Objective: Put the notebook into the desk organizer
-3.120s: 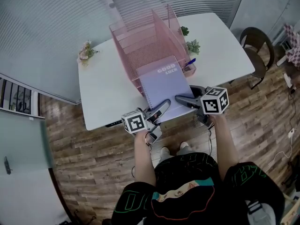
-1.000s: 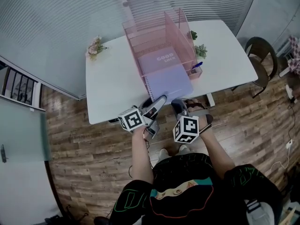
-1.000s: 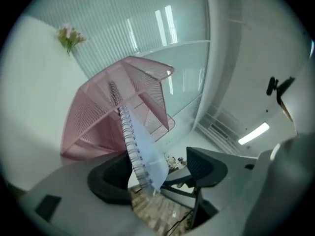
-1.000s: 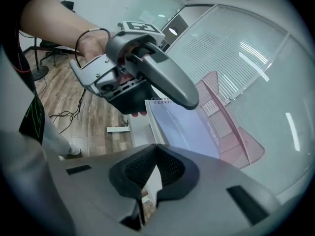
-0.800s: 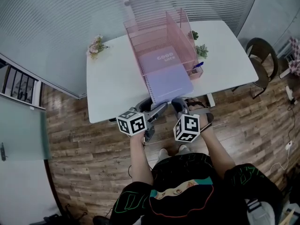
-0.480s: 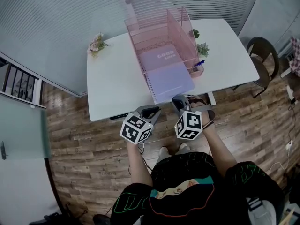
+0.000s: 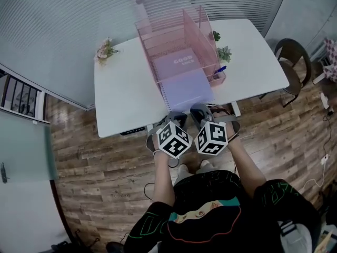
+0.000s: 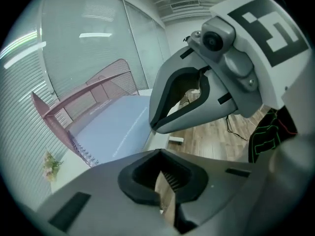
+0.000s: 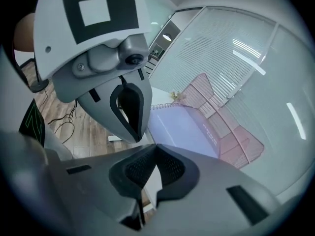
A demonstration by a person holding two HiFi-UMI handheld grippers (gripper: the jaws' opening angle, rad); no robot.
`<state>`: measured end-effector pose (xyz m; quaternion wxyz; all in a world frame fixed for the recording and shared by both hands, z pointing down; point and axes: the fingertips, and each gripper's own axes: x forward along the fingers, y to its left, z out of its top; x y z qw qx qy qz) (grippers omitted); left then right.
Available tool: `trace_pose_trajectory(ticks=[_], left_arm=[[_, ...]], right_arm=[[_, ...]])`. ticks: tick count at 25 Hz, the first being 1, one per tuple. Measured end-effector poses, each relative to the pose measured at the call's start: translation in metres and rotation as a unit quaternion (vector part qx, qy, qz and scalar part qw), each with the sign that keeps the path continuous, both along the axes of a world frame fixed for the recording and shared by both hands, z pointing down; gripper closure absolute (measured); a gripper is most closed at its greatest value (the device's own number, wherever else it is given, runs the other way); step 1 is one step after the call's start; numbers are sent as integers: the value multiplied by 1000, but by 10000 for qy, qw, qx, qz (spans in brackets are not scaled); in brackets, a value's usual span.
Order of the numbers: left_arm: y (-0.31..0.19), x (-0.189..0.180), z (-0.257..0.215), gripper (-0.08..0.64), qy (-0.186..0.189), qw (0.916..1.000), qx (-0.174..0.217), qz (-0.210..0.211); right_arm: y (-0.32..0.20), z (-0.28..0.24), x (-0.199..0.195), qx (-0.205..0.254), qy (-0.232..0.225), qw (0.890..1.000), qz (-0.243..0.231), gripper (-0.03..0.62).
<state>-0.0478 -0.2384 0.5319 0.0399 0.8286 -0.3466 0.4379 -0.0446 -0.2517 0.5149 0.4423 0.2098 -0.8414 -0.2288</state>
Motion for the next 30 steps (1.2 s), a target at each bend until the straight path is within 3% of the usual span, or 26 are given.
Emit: trace_pose_trajectory(ticks=[2,6,10,15,17,20,24,27,30], left_arm=[[-4,-1,0,563,-53,10000,25,-51],[-16,-10,-4,563,-547,9978,338,-149],[-18,-7,-5,561,-510,9982,317,-95],[-20,-5,-8,561,-521,9976,448,-80],[-13,-7,-3,561,-633,9977,229,12],[-4,-14,12,561,-1107,9937,-102,167],[-13,-25,14,561,-1481,9889,142,-67],[-17,-21,8,561,-1444,9884,439,-153],[-26,-30,-4,560,-1610,9827,851,-337]], right_arm=[[-3,0,4,-9,13,10000,29,589],[9,17,9,-421,258,9985,-255,589],[9,38,9,-585,504,9968,-216,589],[-14,40,16,-205,674,9973,203,589],[-18,37,16,-56,669,9973,290,589],[-19,33,17,72,607,9976,338,589],[-22,23,18,306,464,9975,431,589],[-29,14,20,523,349,9965,550,589],[-34,3,16,697,161,9957,592,589]])
